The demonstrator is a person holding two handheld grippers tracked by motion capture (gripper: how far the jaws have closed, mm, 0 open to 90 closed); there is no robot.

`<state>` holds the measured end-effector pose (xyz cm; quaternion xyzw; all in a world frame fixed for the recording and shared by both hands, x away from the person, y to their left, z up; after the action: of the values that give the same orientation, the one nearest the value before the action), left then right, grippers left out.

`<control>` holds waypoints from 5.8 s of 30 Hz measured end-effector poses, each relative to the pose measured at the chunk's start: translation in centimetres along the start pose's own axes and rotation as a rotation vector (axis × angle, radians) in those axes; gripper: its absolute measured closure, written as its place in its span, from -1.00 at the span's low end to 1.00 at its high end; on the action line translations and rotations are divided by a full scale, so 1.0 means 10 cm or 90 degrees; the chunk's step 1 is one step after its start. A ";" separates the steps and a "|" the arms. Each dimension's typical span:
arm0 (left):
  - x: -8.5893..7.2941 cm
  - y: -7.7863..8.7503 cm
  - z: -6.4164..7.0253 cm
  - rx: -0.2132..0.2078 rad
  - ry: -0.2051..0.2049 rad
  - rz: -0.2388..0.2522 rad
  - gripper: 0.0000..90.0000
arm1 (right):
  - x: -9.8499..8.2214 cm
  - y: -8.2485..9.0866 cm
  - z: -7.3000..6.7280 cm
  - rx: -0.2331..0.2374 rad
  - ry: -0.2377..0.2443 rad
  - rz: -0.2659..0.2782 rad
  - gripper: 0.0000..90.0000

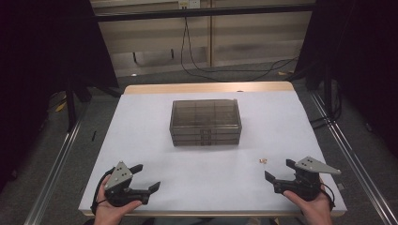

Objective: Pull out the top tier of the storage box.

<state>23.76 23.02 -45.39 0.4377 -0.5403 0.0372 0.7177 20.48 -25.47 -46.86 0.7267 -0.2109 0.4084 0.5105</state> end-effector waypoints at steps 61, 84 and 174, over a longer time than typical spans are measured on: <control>0.58 -0.41 0.51 0.007 -0.215 -0.041 0.16 | 0.00 0.01 -0.06 0.034 0.004 -0.022 -0.77; 0.82 -0.68 0.67 0.102 -0.388 -0.074 0.46 | -0.01 -0.02 -0.07 0.044 0.006 -0.034 -0.80; 1.10 -1.78 0.85 0.472 -0.749 -0.188 0.77 | -0.01 -0.02 -0.09 0.056 0.011 -0.050 -0.80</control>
<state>31.35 1.88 -46.70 0.6692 -0.7250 -0.1220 0.1083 20.26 -24.54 -46.94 0.7530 -0.1595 0.4029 0.4953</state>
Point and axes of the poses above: each handheld gripper's, and its own axes: y roughly backward along the jaws, x roughly out of its top, z roughly to its right, the point moved 2 cm from there along -y, roughly forward along the jaws, and after that the axes turned 5 degrees about -z, right-handed, at the moved point
